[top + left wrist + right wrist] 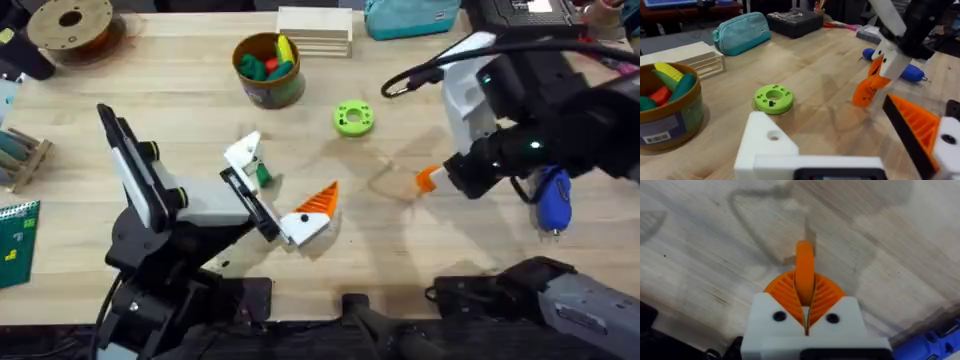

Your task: Pick up the gripper from the table and insert it into the empty holder that is missing its gripper. Then pick up a screw, insert it into the mounting hole, and use the screwdriver to tighten it. Finally, clean up the table by picking up the vegetable and placing it into the bucket.

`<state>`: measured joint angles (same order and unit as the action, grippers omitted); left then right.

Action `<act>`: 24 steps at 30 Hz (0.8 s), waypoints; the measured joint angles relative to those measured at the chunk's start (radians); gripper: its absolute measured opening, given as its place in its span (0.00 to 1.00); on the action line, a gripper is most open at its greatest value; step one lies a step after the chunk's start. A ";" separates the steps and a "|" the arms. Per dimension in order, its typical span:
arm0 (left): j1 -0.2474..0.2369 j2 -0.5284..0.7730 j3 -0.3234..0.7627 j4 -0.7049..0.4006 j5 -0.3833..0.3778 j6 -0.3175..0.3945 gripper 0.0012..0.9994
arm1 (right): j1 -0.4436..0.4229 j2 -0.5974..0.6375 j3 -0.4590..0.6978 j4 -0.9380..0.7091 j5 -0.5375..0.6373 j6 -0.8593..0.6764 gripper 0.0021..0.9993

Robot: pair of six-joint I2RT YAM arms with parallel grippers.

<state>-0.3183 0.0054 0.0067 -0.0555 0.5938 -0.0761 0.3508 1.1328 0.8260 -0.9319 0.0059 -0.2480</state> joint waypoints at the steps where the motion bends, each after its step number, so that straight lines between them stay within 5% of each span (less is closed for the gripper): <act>1: 0.000 0.000 0.000 0.000 0.000 0.000 0.99 | 0.000 -0.016 0.005 -0.001 0.000 0.000 0.02; 7: 0.000 0.000 0.000 0.000 0.000 0.000 0.99 | -0.083 -0.155 0.028 0.049 -0.048 0.065 0.02; 12: 0.000 0.000 0.000 0.000 0.000 0.000 0.99 | -0.281 -0.180 0.010 0.298 -0.292 0.182 0.02; 16: 0.000 0.000 0.000 0.000 0.000 0.000 0.99 | -0.357 -0.099 -0.041 0.490 -0.561 0.337 0.02; 24: 0.000 0.000 0.000 0.000 0.000 0.000 0.99 | -0.316 0.133 -0.069 0.536 -0.927 0.620 0.02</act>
<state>-0.3183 0.0051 0.0067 -0.0551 0.5938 -0.0761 0.0345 1.2660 0.7574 -0.3959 -0.9207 0.3720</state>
